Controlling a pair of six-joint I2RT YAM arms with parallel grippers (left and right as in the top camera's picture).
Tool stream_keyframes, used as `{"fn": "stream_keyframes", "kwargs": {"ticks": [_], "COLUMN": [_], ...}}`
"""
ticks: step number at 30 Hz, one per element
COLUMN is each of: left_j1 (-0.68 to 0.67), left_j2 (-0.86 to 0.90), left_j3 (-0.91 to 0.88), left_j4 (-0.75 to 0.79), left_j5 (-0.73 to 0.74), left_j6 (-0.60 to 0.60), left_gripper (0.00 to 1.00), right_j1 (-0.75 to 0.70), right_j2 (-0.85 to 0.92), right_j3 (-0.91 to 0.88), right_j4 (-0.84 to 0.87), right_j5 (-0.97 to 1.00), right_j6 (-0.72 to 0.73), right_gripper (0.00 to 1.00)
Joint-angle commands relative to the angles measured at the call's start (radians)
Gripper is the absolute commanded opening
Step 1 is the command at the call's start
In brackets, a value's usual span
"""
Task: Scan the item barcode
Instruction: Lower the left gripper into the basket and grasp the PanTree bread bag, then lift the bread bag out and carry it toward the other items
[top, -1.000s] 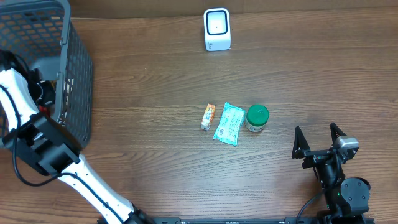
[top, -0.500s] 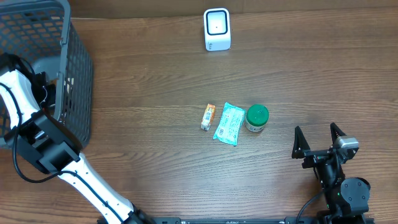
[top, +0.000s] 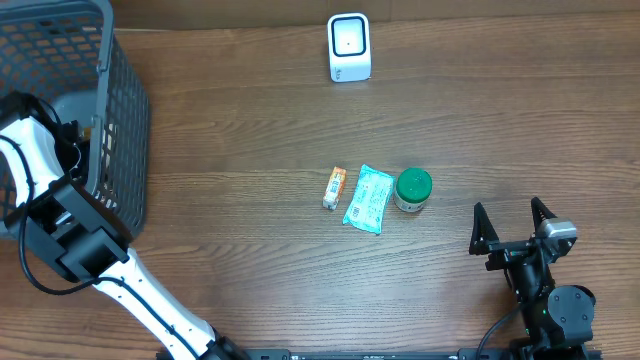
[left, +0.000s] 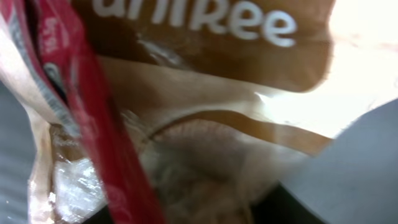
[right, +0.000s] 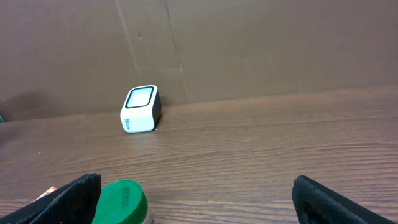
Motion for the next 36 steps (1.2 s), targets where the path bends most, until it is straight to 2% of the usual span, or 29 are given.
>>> {"fn": "stream_keyframes", "kwargs": {"ticks": [1, 6, 18, 31, 36], "left_j1": [0.007, 0.007, 0.002, -0.009, -0.035], "left_j2": [0.042, 0.038, -0.102, -0.439, -0.583], "left_j3": [-0.044, -0.014, 0.182, 0.186, 0.186], "left_j4": [-0.006, -0.02, -0.093, 0.018, 0.064], "left_j5": [0.01, 0.01, 0.017, 0.027, 0.101], "left_j6": [-0.007, -0.053, -0.225, -0.336, -0.388], "left_gripper": [0.29, 0.04, 0.04, 0.04, 0.04], "right_j1": [-0.003, -0.003, -0.004, -0.003, -0.003], "right_j2": [-0.003, -0.003, -0.003, -0.002, -0.003], "right_j3": [-0.01, -0.01, -0.01, -0.01, -0.01], "right_j4": [0.005, 0.005, 0.005, 0.005, 0.005], "right_j5": [0.006, 0.006, 0.006, 0.006, 0.006], "right_j6": [-0.004, -0.004, -0.004, -0.004, -0.004], "right_gripper": [1.0, 1.0, 1.0, 1.0, 1.0]}}
